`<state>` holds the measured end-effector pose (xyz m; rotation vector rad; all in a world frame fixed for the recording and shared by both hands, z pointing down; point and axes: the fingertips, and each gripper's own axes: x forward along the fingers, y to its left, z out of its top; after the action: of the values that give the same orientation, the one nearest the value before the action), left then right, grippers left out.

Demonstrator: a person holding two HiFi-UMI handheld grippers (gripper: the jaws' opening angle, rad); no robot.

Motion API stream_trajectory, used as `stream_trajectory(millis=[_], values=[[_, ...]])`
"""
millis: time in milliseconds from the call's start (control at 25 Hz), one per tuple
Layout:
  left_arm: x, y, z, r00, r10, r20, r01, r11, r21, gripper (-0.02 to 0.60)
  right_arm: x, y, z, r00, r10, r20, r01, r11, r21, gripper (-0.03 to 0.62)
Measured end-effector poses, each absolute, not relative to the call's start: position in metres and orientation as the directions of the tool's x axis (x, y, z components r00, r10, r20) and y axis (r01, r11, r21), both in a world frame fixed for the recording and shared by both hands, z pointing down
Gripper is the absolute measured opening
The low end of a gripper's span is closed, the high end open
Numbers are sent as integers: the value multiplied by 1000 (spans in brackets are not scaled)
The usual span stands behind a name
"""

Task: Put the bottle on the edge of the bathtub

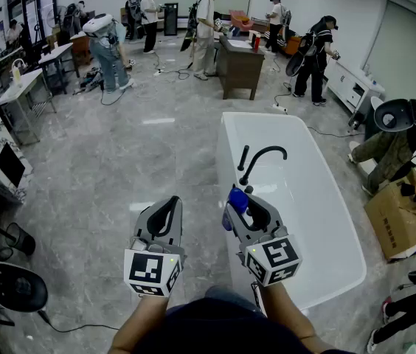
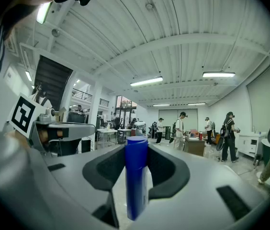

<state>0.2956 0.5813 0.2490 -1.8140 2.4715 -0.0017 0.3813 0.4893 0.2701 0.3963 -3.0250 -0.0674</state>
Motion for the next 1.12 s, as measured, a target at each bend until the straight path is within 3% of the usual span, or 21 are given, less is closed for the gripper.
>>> stream_trajectory(millis=[480, 1120], values=[[253, 537, 268, -287, -957, -38, -957, 288, -28, 23, 335, 442, 287, -967, -244, 76, -244, 970, 7, 155], [104, 338, 258, -320, -945, -69, -945, 323, -42, 23, 178, 247, 280, -989, -141, 47, -141, 990, 12, 155]])
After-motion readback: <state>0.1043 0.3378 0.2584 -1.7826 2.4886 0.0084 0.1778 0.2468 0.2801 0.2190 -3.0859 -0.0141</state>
